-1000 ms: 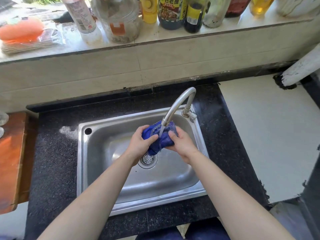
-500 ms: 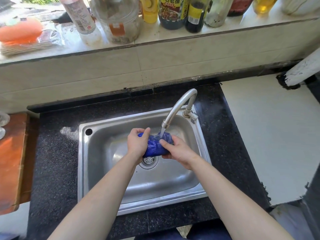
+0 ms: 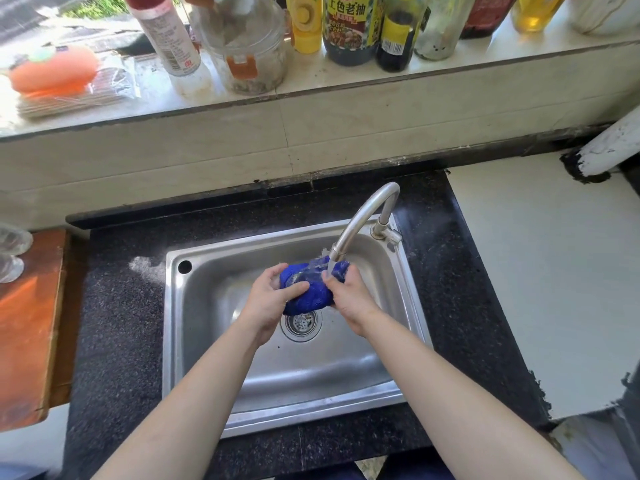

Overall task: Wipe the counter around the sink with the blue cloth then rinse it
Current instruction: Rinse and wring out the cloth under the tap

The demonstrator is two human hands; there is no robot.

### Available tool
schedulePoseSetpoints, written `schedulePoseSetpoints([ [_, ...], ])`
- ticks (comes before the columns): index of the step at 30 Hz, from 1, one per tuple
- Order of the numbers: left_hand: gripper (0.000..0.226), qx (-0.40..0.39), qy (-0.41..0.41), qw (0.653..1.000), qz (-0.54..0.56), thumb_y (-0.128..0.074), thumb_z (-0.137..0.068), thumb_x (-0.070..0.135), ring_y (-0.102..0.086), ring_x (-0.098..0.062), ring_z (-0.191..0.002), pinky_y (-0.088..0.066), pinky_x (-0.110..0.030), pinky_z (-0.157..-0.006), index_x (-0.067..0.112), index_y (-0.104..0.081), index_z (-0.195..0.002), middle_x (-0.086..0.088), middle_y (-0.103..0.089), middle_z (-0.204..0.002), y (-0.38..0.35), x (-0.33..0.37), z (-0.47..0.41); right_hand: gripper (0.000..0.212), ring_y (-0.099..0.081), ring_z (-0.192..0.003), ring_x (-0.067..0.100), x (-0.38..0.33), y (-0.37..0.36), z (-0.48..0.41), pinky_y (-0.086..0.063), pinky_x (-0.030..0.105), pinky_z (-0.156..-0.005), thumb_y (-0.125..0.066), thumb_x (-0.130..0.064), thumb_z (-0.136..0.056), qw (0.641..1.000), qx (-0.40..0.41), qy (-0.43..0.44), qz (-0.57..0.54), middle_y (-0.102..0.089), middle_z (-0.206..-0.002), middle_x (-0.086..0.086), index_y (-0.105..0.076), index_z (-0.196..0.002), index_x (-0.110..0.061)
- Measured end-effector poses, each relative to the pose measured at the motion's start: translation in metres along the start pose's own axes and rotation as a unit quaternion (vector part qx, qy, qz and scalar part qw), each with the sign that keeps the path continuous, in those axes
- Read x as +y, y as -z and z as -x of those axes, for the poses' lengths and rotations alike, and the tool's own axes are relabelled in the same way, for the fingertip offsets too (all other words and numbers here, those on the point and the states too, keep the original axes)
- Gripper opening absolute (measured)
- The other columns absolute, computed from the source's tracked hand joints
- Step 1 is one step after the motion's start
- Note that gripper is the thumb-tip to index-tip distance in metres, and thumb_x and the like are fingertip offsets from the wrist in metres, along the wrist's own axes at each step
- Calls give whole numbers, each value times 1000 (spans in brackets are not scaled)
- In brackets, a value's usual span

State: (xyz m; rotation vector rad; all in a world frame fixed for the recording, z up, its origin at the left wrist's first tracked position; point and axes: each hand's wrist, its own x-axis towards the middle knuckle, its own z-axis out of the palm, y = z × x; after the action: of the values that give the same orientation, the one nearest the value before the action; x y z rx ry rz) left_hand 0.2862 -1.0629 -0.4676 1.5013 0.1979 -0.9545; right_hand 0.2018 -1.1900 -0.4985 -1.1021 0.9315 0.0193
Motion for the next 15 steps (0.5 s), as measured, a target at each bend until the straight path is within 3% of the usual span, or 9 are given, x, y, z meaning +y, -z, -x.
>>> schedulePoseSetpoints([
  [3,36,8,-2,1000,-14,-62,-93,-6,-71,-27,-92,-61,-29,-77,-4,-56,-128,-23,-71,-115,4,-4,-2,27,-65,-114,15,-3,-9,2,-53,37,-101,-51,-15,-104,1000,-14,17,19,-66,-126,-3,-48,-130,-22],
  [5,31,15,-14,999,-27,-60,-95,-2,-71,-25,-93,-60,-28,-76,2,-60,-126,-19,-72,-114,4,-7,-1,25,-65,-112,12,-4,-12,5,-54,33,-98,-50,-22,-104,999,-20,19,40,-66,-126,-2,-51,-130,-21],
  [9,24,19,-44,997,-65,-59,-98,4,-70,-23,-97,-60,-31,-79,14,-63,-119,-12,-71,-113,-1,-8,3,47,-70,-101,14,-3,-11,5,-55,45,-97,-55,-62,-83,991,-9,32,130,-74,-108,-3,-62,-112,-25],
  [12,21,18,-64,994,-85,-62,-96,6,-70,-27,-102,-59,-38,-86,18,-63,-114,-13,-71,-113,-7,-9,6,52,-72,-97,13,-7,-8,7,-56,44,-96,-63,-66,-75,990,-14,37,136,-77,-100,-4,-72,-107,-25],
  [15,29,31,-68,993,-93,-65,-95,5,-70,-22,-97,-61,-31,-78,17,-57,-120,-9,-71,-111,-13,-11,10,46,-74,-91,16,-9,0,7,-57,44,-94,-66,-62,-80,988,-22,13,152,-78,-91,-3,-76,-96,-21],
])
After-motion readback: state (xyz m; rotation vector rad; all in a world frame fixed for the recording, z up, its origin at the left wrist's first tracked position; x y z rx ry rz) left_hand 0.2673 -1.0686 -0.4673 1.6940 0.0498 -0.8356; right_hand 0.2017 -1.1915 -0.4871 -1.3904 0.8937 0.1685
